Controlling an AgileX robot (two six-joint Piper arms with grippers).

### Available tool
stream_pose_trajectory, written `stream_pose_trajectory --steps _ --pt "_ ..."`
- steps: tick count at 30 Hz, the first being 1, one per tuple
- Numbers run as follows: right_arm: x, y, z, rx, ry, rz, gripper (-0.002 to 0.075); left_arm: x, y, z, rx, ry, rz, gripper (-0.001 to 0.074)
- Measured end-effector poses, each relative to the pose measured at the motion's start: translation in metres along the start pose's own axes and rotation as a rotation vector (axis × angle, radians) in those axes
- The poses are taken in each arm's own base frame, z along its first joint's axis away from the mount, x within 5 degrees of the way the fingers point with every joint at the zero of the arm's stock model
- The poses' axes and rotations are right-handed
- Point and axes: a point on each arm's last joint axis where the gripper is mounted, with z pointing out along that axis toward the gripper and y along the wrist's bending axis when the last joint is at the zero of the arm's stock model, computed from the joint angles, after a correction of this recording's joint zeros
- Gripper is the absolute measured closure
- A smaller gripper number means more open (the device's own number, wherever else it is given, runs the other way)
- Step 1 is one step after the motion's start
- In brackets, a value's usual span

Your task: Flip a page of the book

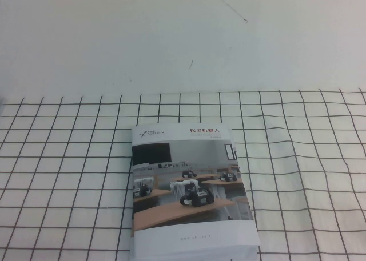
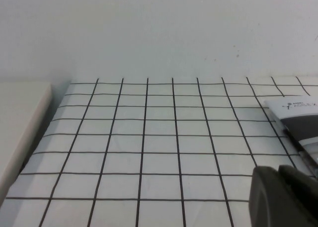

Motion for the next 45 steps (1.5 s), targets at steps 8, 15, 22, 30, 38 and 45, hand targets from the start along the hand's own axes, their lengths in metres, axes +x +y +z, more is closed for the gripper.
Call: stream_pose_trajectory --steps 8,15,22,30,38,45 --pt "-0.016 -0.004 -0.002 0.049 -0.18 0.0 0.0728 -0.019 0.001 -0.002 0.002 -0.216 -0.102 0.0737" --pt "-0.048 -0.011 -0.012 0.105 -0.417 0.03 0.0728 -0.038 0.005 -0.008 0.005 -0.424 -0.292 0.0737" --pt "-0.087 -0.01 -0.032 0.026 -0.272 0.023 0.0727 -0.092 -0.011 -0.03 0.086 -0.301 -0.242 0.0737" --pt "-0.13 -0.006 -0.03 -0.12 0.046 0.088 0.0727 -0.131 -0.028 -0.014 0.156 0.15 -0.129 0.0737" --pt "-0.147 0.0 0.01 -0.259 0.231 0.027 0.0727 -0.147 -0.035 0.021 0.219 0.16 -0.158 0.0737" --pt "-0.132 0.008 0.04 -0.351 0.389 0.064 0.0727 -0.144 -0.048 0.058 0.344 0.44 -0.064 0.0737"
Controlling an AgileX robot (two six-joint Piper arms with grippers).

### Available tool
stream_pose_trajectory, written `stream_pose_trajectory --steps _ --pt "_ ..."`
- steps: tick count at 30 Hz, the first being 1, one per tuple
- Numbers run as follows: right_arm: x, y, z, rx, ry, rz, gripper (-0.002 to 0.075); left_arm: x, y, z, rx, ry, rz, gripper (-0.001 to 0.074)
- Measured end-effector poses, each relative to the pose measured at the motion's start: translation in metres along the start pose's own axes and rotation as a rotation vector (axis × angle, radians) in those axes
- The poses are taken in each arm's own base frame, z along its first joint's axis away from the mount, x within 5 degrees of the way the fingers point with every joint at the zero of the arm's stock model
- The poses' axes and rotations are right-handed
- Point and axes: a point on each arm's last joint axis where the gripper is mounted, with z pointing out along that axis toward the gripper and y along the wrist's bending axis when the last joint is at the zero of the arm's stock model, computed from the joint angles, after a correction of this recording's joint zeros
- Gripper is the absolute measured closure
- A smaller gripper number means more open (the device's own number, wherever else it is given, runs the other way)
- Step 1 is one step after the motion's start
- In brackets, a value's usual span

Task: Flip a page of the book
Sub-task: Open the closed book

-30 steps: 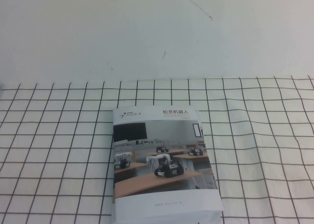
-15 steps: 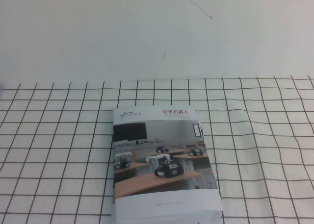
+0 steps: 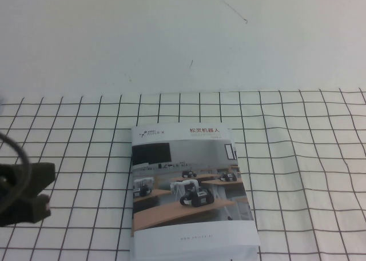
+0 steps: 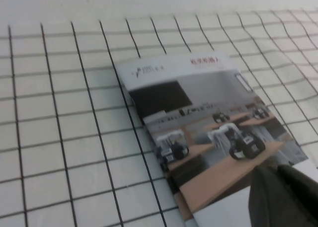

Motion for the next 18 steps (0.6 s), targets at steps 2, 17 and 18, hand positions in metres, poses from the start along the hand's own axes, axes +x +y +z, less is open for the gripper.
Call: stream_pose_trajectory --steps 2,17,18 --pt "0.003 0.001 0.013 -0.066 0.083 -0.002 0.0727 -0.004 0.005 0.017 0.013 0.073 -0.033 0.0737" --pt "-0.018 -0.015 0.114 -0.342 0.587 -0.034 0.0727 0.02 0.009 0.149 0.051 0.432 -0.073 0.0737" --pt "-0.02 -0.012 0.12 -0.348 0.585 -0.046 0.0727 0.019 0.007 0.154 0.051 0.426 -0.066 0.0737"
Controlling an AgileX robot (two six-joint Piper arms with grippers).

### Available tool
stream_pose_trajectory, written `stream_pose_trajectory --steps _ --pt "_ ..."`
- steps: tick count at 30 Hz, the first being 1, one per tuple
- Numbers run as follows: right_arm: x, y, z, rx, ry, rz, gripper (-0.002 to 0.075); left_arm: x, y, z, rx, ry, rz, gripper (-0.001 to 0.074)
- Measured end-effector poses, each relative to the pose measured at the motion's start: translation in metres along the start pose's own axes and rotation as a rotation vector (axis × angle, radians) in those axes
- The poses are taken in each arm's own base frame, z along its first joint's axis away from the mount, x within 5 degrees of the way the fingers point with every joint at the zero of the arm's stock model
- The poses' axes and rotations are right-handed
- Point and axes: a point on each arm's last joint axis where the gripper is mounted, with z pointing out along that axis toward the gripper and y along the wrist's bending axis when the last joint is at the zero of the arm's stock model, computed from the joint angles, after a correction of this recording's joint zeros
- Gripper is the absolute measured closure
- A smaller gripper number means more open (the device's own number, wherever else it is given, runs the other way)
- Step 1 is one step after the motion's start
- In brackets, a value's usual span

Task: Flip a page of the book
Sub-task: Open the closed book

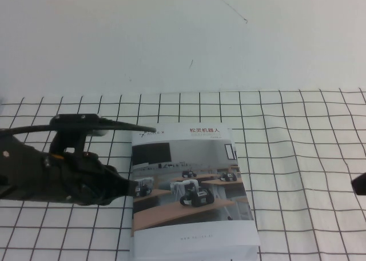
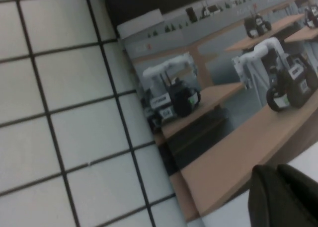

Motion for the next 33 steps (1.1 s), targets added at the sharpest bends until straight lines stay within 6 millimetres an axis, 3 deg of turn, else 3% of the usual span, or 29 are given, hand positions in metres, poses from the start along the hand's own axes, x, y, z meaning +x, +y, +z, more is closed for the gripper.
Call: stream_pose_trajectory --steps 6,13,16,24,33 --pt "-0.032 0.025 0.039 0.001 -0.033 -0.159 0.0697 -0.011 -0.001 0.023 -0.031 -0.048 -0.072 0.0737" --pt "-0.058 0.029 0.093 -0.056 -0.019 -0.112 0.0453 -0.014 0.01 0.053 -0.051 -0.058 -0.286 0.0737" --pt "-0.062 0.023 0.114 -0.082 -0.021 -0.073 0.0399 -0.018 0.015 0.063 -0.066 -0.081 -0.354 0.0737" --pt "-0.079 0.008 0.167 -0.143 0.005 0.049 0.0377 -0.02 0.025 0.091 -0.102 -0.065 -0.385 0.0737" --pt "-0.093 0.001 0.195 -0.194 0.047 0.039 0.0377 -0.014 0.033 0.111 -0.13 -0.019 -0.393 0.0738"
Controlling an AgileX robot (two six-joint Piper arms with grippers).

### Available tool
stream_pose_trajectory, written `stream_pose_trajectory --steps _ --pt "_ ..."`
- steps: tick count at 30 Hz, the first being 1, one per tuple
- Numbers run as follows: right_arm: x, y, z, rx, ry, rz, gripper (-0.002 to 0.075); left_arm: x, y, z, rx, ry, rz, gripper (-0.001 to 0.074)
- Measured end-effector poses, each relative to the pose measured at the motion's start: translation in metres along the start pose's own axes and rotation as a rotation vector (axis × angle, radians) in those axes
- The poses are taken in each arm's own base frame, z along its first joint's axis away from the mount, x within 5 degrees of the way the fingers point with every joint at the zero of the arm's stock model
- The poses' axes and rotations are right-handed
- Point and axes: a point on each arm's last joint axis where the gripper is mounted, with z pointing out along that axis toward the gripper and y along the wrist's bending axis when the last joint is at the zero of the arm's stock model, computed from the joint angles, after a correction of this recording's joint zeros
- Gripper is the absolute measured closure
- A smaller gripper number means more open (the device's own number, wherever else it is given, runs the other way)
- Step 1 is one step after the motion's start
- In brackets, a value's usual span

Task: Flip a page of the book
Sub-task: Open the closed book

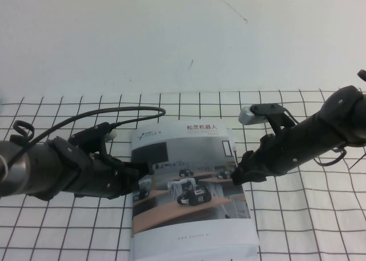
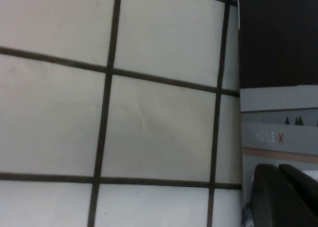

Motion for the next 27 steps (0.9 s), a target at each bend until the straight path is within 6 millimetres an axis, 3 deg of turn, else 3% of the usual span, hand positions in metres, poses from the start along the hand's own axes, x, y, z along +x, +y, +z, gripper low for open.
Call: stream_pose_trajectory --steps 13,27 --pt "0.001 -0.005 0.013 -0.025 -0.002 0.038 0.0376 0.0 0.0 0.002 0.001 0.006 0.009 0.0738" --pt "-0.003 0.01 0.011 -0.218 -0.04 0.049 0.0374 -0.001 0.001 0.003 -0.006 -0.001 0.011 0.0738"
